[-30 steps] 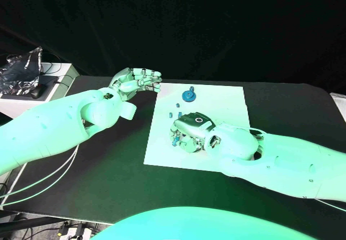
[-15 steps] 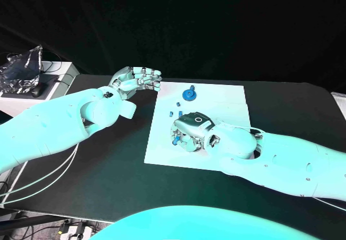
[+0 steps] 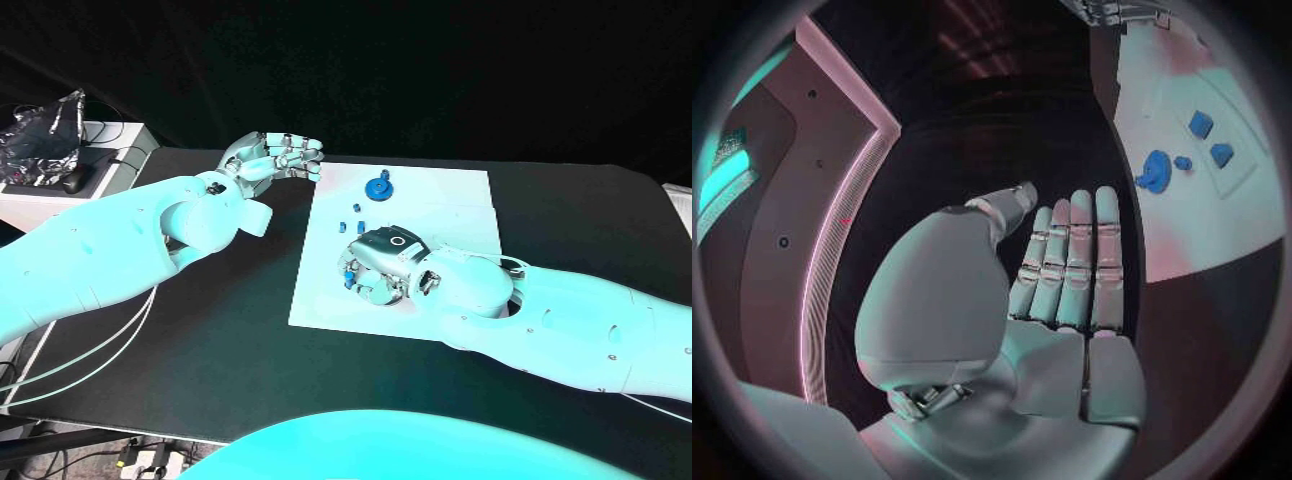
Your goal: Assemble the parts on the task board
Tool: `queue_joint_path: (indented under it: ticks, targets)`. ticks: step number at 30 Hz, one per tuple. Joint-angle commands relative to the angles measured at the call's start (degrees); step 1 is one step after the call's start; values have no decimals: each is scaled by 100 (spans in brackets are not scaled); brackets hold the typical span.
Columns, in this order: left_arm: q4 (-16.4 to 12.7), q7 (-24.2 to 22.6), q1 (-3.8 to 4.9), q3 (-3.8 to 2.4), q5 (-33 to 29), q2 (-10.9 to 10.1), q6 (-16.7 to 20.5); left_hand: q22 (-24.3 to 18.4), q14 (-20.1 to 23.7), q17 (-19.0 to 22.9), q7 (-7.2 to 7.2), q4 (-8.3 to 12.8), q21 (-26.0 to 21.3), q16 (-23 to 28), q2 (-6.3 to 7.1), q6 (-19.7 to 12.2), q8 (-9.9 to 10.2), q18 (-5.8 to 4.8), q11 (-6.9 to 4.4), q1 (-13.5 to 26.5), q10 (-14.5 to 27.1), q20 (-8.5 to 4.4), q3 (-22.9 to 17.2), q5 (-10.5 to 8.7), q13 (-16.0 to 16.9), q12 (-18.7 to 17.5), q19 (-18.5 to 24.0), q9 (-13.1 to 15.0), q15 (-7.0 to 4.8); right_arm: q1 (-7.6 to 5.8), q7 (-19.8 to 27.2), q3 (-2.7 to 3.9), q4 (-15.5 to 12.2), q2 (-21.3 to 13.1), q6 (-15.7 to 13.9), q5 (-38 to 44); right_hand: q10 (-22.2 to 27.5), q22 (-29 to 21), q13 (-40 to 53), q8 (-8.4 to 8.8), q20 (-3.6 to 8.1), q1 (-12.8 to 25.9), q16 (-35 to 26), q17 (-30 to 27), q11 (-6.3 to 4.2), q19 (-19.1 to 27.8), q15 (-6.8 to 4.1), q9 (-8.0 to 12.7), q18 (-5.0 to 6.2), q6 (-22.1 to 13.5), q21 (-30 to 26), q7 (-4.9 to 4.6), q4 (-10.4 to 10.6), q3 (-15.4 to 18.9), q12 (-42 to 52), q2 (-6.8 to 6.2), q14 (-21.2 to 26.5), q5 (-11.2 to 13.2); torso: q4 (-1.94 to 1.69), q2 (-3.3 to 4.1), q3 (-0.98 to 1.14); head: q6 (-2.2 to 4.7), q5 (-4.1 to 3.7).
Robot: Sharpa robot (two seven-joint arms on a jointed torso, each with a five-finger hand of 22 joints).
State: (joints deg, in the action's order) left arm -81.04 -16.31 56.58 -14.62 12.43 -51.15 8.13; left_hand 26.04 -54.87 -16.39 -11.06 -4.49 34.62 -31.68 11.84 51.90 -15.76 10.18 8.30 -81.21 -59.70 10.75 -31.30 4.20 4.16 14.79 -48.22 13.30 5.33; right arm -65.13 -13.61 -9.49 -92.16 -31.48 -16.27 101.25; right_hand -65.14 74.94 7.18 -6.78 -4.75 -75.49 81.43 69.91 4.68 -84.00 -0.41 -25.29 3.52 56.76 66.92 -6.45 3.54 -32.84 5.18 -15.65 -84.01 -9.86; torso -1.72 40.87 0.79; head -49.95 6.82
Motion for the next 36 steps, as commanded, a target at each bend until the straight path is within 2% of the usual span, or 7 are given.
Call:
queue_joint_path:
  ticks: [1, 14, 21, 25, 28, 32, 36]
  targets:
    - [-18, -30, -1, -4, -23, 4, -72, -7, -35, -10, -30, -8, -38, 33, -27, -12, 8, 12, 7, -45, 43, 32, 28, 1, 0, -32, -3, -6, 21, 4, 112, 0, 8, -8, -2, -41, 191, 501, -47, 101, -53, -15, -49, -75, 37, -51, 56, 35, 92, -173, -260, 2, -18, 153, -41, -58, -177, 30, 0, -1, 0, 11, -4]
    - [-14, -27, -1, -4, -23, 4, -75, -12, -37, -24, -30, -11, -50, 51, -31, -10, 7, 12, 8, -46, 45, 34, 33, 1, 1, -33, -5, -9, 22, 6, 41, -2, 13, -38, -139, -19, 601, 317, -196, 277, -116, -279, -107, -216, 102, -4, 104, 173, 154, -477, -660, 1, 32, 831, 91, 109, -142, 29, -1, 5, 7, 26, -18]
    - [-10, -27, -1, -4, -23, 11, -80, -12, -37, -24, -30, -11, -50, 51, -31, -10, 7, 12, 8, -46, 45, 34, 33, 1, 1, -33, -5, -9, 22, 16, 57, 0, -60, -151, -535, -45, 698, 292, -241, 270, -122, -361, -130, -265, 110, -14, 110, 214, 159, -476, -704, -22, 97, 1069, 170, 159, -130, 3, -6, 6, 10, 47, -39]
    - [-2, -28, -1, -4, -23, 14, -83, -12, -37, -24, -30, -11, -50, 51, -31, -10, 7, 12, 8, -46, 45, 34, 33, 1, 1, -33, -5, -9, 22, 13, 128, 44, -184, -368, -857, -272, 854, 255, -305, 282, -128, -521, -155, -321, 123, -27, 120, 295, 165, -545, -769, 29, 295, 1588, 321, 238, -119, -4, -2, -5, 4, 88, -85]
    - [15, -30, -1, -4, -23, 12, -82, -12, -37, -24, -30, -11, -50, 51, -31, -10, 7, 12, 8, -46, 45, 34, 33, 1, 1, -33, -5, -9, 22, -50, 262, 111, -262, -603, -1138, -740, 987, 232, -324, 298, -137, -783, -170, -359, 129, -45, 125, 399, 167, -727, -807, 31, 667, 2238, 509, 315, -112, -117, 17, -15, 4, 131, -122]
    - [61, -34, -2, -3, -27, 8, -75, -16, -41, -36, -25, -12, -58, 64, -38, -15, 11, 13, 5, -49, 38, 34, 34, 2, 3, -29, -8, -14, 22, -227, 580, 161, -264, -946, -1450, -1817, 687, 262, -322, 223, -94, -867, -125, -271, 57, -94, 70, 455, 155, -656, -729, -277, 1138, 2472, 761, 422, -146, -295, 56, -39, 7, 199, -180]
    - [97, -42, -6, -2, -35, 7, -77, -18, -45, -47, -7, -15, -64, 75, -56, -26, 18, 14, -9, -56, 0, 33, 27, 4, 10, -10, -13, -19, 17, -444, 662, 180, -315, -1353, -1284, -2798, -104, 321, -246, 94, -83, -843, -67, -187, 42, -130, 59, 455, 135, -337, -609, -315, 1308, 2380, 946, 488, -174, -346, 80, -58, 12, 270, -263]
